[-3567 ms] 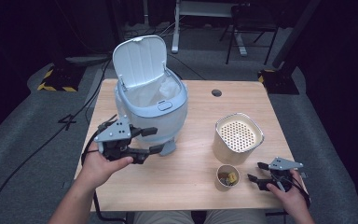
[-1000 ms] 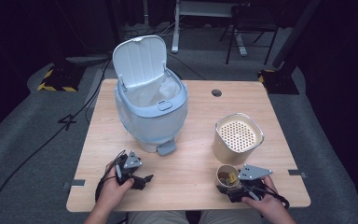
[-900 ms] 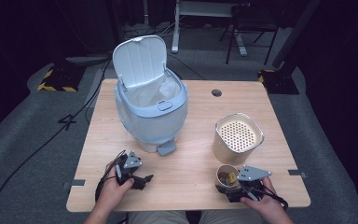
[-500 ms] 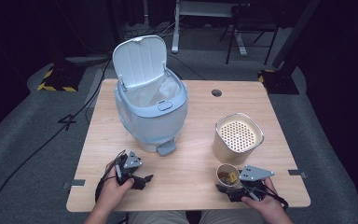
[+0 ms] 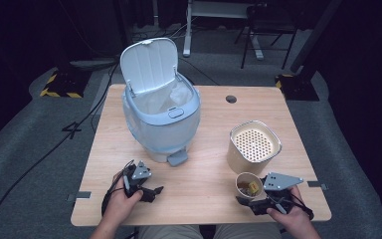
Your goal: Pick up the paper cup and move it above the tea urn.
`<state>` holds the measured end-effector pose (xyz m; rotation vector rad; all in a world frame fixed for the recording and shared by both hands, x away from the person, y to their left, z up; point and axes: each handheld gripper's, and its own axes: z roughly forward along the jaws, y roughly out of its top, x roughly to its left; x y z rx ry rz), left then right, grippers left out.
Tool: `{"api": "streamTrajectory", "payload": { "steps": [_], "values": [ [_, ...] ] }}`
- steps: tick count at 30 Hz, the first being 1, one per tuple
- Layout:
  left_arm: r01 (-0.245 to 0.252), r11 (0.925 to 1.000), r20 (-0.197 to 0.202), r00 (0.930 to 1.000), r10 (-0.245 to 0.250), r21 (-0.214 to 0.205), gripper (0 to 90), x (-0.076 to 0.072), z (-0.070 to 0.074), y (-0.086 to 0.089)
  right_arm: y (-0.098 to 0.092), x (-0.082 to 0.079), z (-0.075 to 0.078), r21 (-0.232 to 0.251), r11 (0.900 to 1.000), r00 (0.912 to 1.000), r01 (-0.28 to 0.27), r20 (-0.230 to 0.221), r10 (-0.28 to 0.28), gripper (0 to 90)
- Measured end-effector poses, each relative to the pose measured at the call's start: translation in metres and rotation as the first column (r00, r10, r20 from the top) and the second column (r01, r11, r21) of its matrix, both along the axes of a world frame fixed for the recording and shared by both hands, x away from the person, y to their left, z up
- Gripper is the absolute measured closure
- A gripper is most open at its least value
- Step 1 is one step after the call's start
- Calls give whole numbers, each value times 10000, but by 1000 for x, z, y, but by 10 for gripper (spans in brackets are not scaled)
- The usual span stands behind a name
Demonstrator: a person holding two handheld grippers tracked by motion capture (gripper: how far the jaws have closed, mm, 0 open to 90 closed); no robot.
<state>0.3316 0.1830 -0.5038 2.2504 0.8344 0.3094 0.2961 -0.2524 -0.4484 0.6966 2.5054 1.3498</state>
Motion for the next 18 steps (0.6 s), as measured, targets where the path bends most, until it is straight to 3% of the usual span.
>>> {"api": "streamTrajectory", "payload": {
  "steps": [8,18],
  "values": [
    [11,10000,-35,10000,-11,-37,166,0,0,0,-9,-1,24,108,9999,9999,27,107,-28,298],
    [22,10000,-37,10000,-23,-47,165,0,0,0,-16,9,57,362,9993,9997,49,238,-57,299]
  ]
}}
